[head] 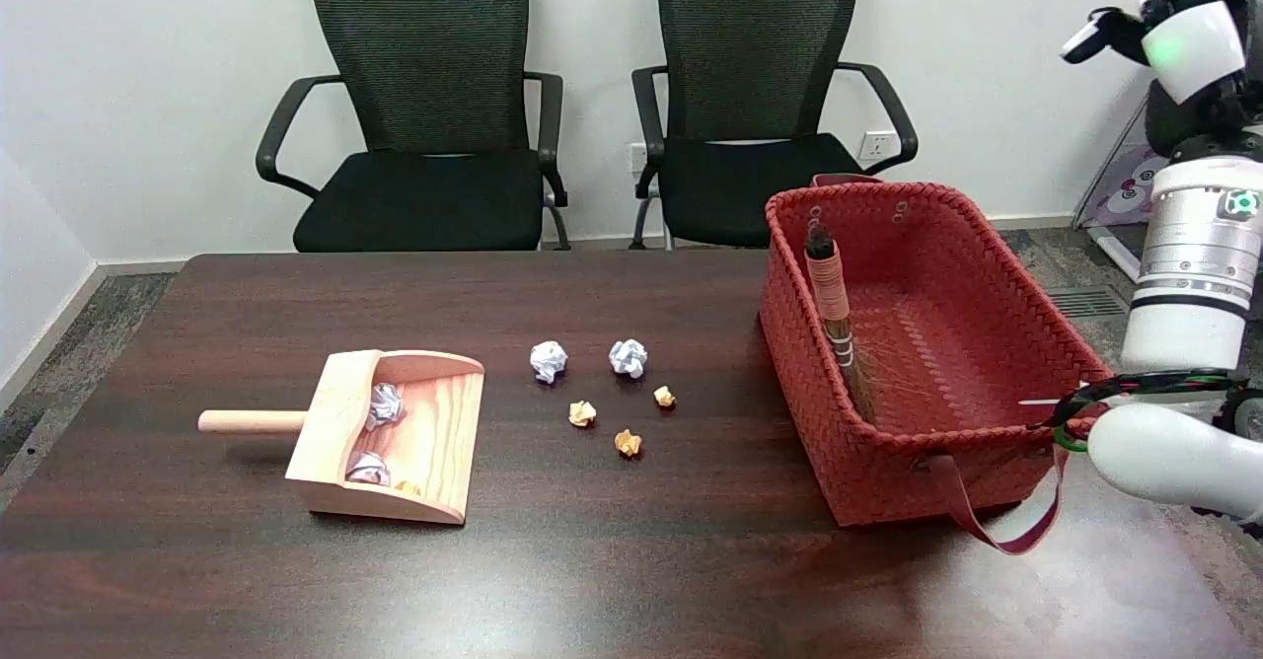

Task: Pick up the broom in the basket by its handle.

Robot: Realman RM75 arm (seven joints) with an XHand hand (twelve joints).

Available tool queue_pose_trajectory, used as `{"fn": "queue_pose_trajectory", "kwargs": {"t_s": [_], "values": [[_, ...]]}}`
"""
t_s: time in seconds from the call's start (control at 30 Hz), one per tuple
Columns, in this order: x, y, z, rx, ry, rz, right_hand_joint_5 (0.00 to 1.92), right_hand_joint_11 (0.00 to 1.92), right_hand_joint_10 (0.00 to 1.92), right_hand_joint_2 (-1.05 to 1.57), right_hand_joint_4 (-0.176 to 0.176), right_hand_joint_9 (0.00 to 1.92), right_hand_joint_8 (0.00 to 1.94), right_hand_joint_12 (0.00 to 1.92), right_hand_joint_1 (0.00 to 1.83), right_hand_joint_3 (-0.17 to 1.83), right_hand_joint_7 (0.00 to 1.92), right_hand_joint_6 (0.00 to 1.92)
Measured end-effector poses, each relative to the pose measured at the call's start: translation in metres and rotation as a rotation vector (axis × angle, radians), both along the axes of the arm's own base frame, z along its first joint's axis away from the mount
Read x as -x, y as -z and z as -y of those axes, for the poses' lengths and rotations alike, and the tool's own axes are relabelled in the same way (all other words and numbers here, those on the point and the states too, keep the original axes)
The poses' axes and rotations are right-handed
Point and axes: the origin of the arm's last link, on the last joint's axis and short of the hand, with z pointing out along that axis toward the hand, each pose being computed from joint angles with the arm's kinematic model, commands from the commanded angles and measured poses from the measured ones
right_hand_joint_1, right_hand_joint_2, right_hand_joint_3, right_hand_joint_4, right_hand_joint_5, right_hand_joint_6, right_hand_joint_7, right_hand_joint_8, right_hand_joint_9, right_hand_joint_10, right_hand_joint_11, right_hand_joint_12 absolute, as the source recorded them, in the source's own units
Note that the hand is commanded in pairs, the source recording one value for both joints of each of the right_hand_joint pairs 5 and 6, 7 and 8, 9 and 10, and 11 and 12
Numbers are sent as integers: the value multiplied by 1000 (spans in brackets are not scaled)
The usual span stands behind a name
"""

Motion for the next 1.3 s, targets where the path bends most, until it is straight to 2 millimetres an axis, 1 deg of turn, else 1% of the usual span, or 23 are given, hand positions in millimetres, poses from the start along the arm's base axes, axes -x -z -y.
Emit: {"fn": "queue_pose_trajectory", "kwargs": {"t_s": [0.23, 0.47, 0.67, 0.8, 0.87, 1.1, 1.2, 1.3], "values": [[0, 4, 4, -49, 8, 4, 894, 1254, 729, 891, -176, 729, 894, 1254, 788, 1124, 894, 894], [-2, 9, 5, -87, 4, -3, 828, 1252, 717, 749, -176, 717, 828, 1252, 835, 1126, 828, 828], [-3, 14, 6, -115, 3, -26, 827, 1256, 718, 729, -176, 718, 827, 1256, 839, 1132, 827, 827], [-2, 19, 6, -141, 13, -51, 828, 1258, 718, 665, -176, 718, 828, 1258, 860, 1126, 828, 828], [0, 22, 6, -155, 20, -65, 829, 1257, 717, 610, -176, 717, 829, 1257, 901, 1118, 829, 829], [7, 33, 9, -212, 65, -114, 836, 1250, 720, 520, -176, 720, 836, 1250, 920, 1074, 836, 836], [11, 38, 11, -237, 89, -129, 793, 1242, 710, 450, -176, 710, 793, 1242, 930, 1076, 793, 793], [15, 42, 13, -264, 119, -149, 647, 1096, 659, 389, -176, 659, 647, 1096, 973, 1076, 647, 647]]}}
